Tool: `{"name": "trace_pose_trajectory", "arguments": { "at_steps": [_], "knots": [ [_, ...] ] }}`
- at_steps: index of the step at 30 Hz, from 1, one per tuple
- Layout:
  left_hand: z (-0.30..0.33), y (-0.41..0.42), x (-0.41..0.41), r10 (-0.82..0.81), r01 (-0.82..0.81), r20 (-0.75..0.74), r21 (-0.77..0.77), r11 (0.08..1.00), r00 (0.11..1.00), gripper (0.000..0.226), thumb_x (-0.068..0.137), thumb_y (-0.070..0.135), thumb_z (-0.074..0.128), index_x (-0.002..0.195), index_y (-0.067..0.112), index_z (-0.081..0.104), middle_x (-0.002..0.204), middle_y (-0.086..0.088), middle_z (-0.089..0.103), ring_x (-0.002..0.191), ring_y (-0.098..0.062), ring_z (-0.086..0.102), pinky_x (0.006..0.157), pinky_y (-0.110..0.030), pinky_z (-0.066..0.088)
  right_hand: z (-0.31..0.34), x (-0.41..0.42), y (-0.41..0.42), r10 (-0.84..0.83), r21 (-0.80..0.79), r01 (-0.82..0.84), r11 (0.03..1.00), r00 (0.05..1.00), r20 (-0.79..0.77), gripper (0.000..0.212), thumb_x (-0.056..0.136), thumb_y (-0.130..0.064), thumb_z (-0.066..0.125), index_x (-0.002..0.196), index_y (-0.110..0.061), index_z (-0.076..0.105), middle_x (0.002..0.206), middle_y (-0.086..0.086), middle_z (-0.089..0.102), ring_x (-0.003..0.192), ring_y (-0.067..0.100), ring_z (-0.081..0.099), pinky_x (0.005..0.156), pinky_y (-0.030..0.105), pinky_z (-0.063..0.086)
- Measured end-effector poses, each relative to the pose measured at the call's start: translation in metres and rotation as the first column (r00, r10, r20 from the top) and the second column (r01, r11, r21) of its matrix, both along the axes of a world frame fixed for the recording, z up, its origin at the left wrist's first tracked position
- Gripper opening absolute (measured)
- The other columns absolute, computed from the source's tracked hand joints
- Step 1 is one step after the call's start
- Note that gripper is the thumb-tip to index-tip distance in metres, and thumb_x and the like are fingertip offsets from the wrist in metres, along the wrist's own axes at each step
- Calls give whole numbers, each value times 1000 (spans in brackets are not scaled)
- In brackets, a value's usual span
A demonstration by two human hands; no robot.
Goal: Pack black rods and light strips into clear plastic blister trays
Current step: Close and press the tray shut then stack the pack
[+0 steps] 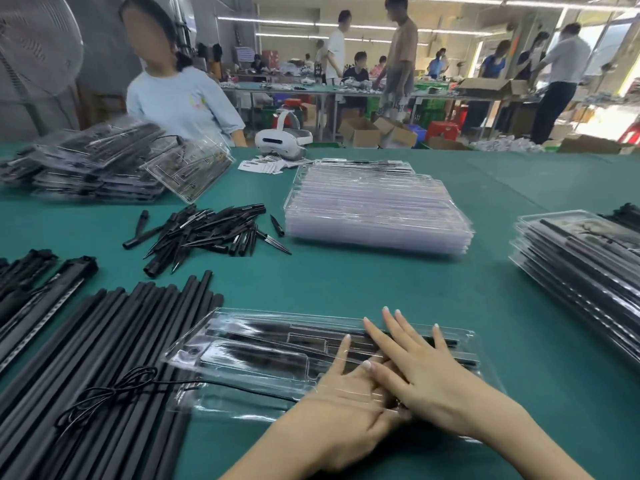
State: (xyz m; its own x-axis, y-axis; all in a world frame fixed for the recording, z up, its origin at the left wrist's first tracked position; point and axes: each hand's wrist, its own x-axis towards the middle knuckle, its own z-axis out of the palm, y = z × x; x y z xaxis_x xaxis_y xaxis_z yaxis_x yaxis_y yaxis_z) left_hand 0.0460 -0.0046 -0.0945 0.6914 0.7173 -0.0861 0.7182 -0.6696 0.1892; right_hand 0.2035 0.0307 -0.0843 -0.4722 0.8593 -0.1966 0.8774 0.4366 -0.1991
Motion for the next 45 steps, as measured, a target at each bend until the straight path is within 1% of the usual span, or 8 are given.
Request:
{"name": "trace_pose_trajectory", "arguments": {
  "at_steps": [10, 14, 18, 25, 29, 31, 34, 45],
  "knots": [
    [8, -17, -12, 111, -111, -31, 2, 994, 993, 74, 88, 62, 0, 147, 24, -22, 151, 12, -32, 138, -7, -34, 113, -36, -25, 5, 0, 3, 20, -43, -20, 999, 1000, 12, 67, 91, -68, 16, 144, -45, -17, 157, -8, -22, 140, 4, -28, 116, 51, -14],
    [12, -18, -13, 197, -192, -1, 214, 958, 980, 64, 97, 54, 7, 145, 24, 38, 152, 3, 34, 141, -7, 27, 117, -23, 17, 10, 1, 6, 19, -78, -18, 997, 1000, 9, 67, 91, -67, 18, 146, -45, -12, 157, -8, -20, 142, 4, -24, 116, 51, -13],
    [3, -21, -14, 168, -118, -237, 212, 970, 957, 64, 85, 65, 24, 127, 33, 60, 135, 10, 55, 126, -4, 49, 105, -23, 32, 11, 1, 6, 24, -80, -23, 997, 1000, 16, 69, 90, -69, 17, 147, -44, -11, 158, -7, -19, 143, 5, -22, 117, 51, -12],
    [3, -24, -16, 126, -77, -172, 269, 960, 977, 63, 89, 59, 24, 140, 28, 47, 147, 9, 40, 135, -2, 36, 108, -35, 32, 10, -1, 6, 28, -69, -26, 997, 999, 40, 69, 90, -68, 18, 147, -44, -12, 158, -6, -19, 144, 7, -22, 117, 52, -10],
    [5, -17, -10, -42, 54, -56, 233, 971, 998, 68, 98, 51, 28, 153, 22, -2, 149, 12, -23, 141, -4, -25, 116, -38, -17, 20, -1, 6, 30, -112, -25, 993, 999, 44, 67, 93, -64, 21, 149, -42, -8, 159, -4, -16, 145, 8, -19, 117, 53, -10],
    [-2, -13, -4, -18, 51, -117, 285, 957, 993, 62, 97, 51, 28, 151, 21, 24, 157, 2, 3, 146, -9, -3, 120, -40, 2, 24, -2, 6, 32, -124, -26, 992, 998, 49, 67, 93, -64, 22, 150, -41, -7, 159, -4, -15, 145, 9, -17, 117, 53, -9],
    [5, -19, 0, 100, -52, -196, 238, 970, 975, 62, 85, 62, 25, 123, 33, 64, 134, 8, 56, 129, -5, 47, 104, -18, 37, 27, -3, 4, 33, -127, -26, 992, 998, 55, 67, 94, -63, 22, 150, -40, -6, 160, -3, -15, 146, 10, -16, 117, 53, -8],
    [0, -21, 3, 144, -86, -181, 293, 952, 973, 64, 75, 74, 39, 118, 34, 67, 130, 12, 59, 121, -3, 54, 99, -20, 32, 32, -4, 4, 36, -146, -28, 989, 998, 48, 67, 95, -62, 25, 151, -39, -3, 160, -2, -13, 146, 10, -15, 117, 53, -8]
  ]
}}
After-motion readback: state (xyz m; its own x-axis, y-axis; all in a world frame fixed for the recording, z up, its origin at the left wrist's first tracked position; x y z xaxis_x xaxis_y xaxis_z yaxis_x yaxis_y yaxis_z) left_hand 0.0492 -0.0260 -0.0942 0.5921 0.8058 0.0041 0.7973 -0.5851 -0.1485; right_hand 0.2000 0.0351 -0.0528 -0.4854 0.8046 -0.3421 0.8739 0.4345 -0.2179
